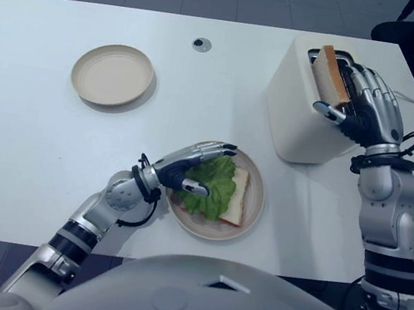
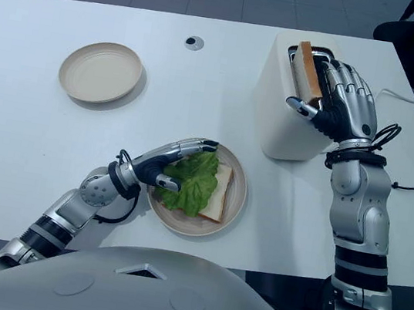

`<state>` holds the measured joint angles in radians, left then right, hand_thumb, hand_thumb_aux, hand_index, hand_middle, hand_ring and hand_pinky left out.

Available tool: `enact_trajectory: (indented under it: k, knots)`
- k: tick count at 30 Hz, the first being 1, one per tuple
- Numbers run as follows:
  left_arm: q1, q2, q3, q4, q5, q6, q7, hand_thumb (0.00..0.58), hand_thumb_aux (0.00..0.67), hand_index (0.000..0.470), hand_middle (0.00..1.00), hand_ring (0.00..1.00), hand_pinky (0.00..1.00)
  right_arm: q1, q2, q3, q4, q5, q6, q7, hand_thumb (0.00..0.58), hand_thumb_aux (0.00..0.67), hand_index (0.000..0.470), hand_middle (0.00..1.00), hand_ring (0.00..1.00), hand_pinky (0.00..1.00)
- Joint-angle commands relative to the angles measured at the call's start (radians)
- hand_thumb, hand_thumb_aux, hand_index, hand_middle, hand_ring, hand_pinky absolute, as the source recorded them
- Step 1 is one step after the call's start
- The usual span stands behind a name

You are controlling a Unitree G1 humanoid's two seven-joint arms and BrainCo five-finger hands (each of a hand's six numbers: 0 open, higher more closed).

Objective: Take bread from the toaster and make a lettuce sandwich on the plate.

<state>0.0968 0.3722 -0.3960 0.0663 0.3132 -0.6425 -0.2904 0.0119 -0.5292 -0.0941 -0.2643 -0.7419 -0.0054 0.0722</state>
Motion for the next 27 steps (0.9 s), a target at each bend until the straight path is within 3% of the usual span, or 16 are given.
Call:
enact_trajectory:
  k: [1,6,10,15,18,21,27]
  knots:
    - [0.005,-0.016,0.055,-0.045,-0.05,-0.006,0.032,0.0,0.0,0.0,0.0,0.0,0.0,-0.027,0.036,-0.027,-0.068,0.024,-0.03,-0.093,0.58,0.67,0.47,1.0,1.0,1.0]
    - [-0.014,-0.111,0.215,-0.045,-0.143,-0.028,0.191,0.0,0.0,0.0,0.0,0.0,0.0,-0.119,0.173,-0.08,-0.229,0.145,-0.164,-0.327,0.58,0.67,0.47,1.0,1.0,1.0]
    - [-0.021,-0.133,0.309,-0.069,-0.212,-0.063,0.24,0.0,0.0,0.0,0.0,0.0,0.0,-0.066,0.274,0.0,-0.319,0.455,-0.225,-0.245,0.58,0.67,0.47,1.0,1.0,1.0]
    - [-0.008,-0.095,0.396,-0.134,-0.278,-0.09,0.223,0.0,0.0,0.0,0.0,0.0,0.0,0.161,0.298,0.241,-0.311,0.827,-0.056,0.034,0.58,0.67,0.47,1.0,1.0,1.0]
    - [-0.024,-0.067,0.477,-0.161,-0.32,-0.092,0.223,0.0,0.0,0.0,0.0,0.0,0.0,0.274,0.287,0.291,-0.204,0.995,0.113,0.166,0.58,0.67,0.47,1.0,1.0,1.0]
    - [-0.024,-0.047,0.492,-0.167,-0.319,-0.095,0.195,0.0,0.0,0.0,0.0,0.0,0.0,0.286,0.273,0.293,-0.133,0.989,0.156,0.206,0.58,0.67,0.47,1.0,1.0,1.0]
    - [0.04,0.028,0.395,-0.215,-0.286,-0.131,0.043,0.0,0.0,0.0,0.0,0.0,0.0,0.285,0.219,0.359,-0.028,0.867,0.141,0.271,0.58,0.67,0.47,1.0,1.0,1.0]
